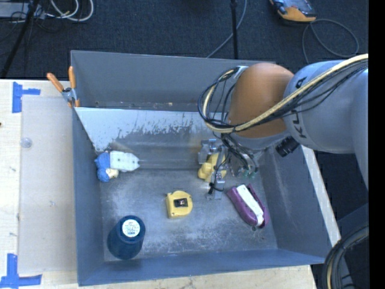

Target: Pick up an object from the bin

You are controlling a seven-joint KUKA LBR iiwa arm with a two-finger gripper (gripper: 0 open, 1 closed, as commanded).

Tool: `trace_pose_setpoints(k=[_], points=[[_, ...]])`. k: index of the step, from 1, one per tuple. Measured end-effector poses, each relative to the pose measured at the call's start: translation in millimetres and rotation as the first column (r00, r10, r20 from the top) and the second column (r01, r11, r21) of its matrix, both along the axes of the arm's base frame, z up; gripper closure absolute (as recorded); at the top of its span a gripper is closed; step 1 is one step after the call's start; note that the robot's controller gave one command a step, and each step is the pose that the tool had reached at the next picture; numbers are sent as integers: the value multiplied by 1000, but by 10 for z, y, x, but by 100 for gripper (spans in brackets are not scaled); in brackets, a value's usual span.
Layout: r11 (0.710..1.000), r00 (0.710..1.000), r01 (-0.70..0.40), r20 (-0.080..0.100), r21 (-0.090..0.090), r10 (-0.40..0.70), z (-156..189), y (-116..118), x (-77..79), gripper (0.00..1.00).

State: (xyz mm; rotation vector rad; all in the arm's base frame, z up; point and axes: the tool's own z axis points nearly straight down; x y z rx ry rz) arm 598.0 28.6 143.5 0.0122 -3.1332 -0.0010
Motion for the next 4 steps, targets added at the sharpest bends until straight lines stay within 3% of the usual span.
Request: trace_pose_setpoints(k=[1,2,3,4], points=[[1000,1000,0,7,0,0,47,-1,16,0],[999,999,-46,8,-1,46,-295,188,-156,0],[979,979,-203,3,2,203,-625,250,-310,0],[964,964,-264,4,0,264,-724,378,-365,0]])
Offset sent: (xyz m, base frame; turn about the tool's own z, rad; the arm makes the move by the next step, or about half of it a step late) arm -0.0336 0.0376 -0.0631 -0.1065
